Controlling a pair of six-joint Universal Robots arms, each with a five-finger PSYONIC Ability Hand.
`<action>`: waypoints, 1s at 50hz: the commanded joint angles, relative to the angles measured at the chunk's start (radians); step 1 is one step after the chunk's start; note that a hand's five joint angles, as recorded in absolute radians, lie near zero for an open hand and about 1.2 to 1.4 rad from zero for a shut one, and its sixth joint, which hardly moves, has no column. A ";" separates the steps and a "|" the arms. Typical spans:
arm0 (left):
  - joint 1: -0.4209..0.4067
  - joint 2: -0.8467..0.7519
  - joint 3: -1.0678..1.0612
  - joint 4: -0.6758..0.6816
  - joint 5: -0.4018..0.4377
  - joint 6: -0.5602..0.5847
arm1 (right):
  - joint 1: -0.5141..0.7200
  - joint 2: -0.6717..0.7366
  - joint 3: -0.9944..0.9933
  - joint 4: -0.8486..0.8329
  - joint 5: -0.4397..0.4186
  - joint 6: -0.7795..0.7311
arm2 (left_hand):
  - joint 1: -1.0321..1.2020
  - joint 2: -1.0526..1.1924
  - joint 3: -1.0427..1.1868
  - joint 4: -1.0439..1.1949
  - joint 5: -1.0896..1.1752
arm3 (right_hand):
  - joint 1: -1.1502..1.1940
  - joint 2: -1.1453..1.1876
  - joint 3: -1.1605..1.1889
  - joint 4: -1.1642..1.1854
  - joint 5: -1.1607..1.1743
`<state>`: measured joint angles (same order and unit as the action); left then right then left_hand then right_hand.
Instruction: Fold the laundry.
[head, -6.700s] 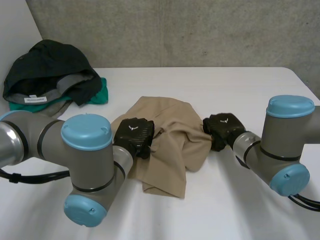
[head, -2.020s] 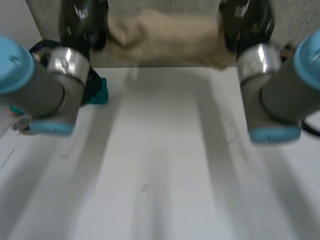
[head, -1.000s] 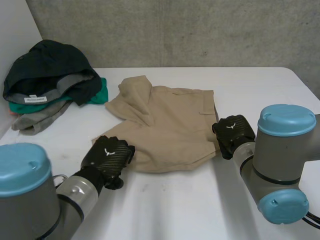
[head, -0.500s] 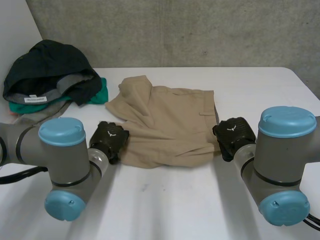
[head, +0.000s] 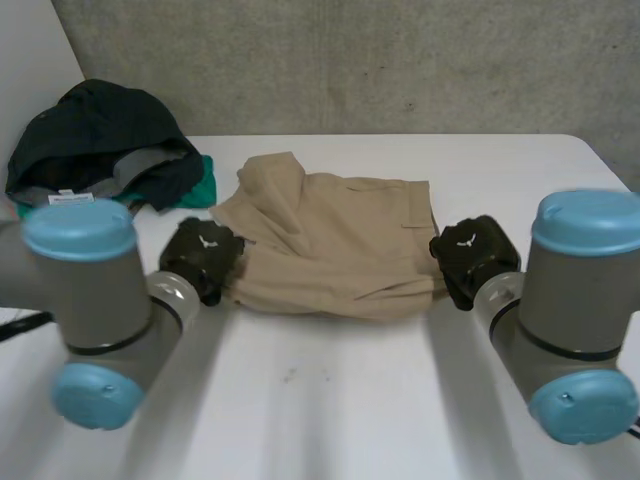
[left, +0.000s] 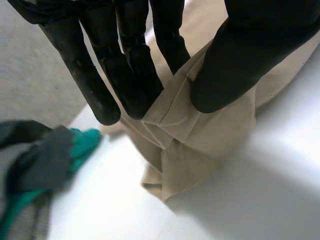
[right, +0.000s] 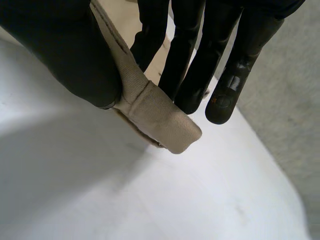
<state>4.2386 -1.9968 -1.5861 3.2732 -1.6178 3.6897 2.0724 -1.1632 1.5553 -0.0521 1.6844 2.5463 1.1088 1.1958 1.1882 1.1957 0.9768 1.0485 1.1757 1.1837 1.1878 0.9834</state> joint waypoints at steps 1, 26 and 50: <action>-0.035 0.300 -0.061 -0.321 0.002 0.013 | 0.005 -0.182 0.006 0.239 0.003 -0.306 | 0.287 0.200 0.208 0.201 0.245 | 0.348 0.221 0.213 0.208 0.238; -0.083 -0.051 0.147 -0.279 0.027 0.145 | 0.005 -0.003 -0.055 0.255 0.001 -0.446 | 0.287 0.200 0.208 0.201 0.245 | 0.348 0.221 0.213 0.208 0.238; -0.022 -0.047 0.585 0.525 -0.010 0.228 | 0.035 0.086 -0.644 -0.543 0.028 -0.287 | 0.287 0.200 0.208 0.201 0.245 | 0.348 0.221 0.213 0.208 0.238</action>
<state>4.2133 -2.1343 -0.8164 3.8962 -1.6254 4.0346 2.0935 -1.0958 0.9029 -0.6032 1.7280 2.2645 1.1146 1.1991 1.1898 1.2003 1.0081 1.0542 1.1757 1.1838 1.1879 0.9871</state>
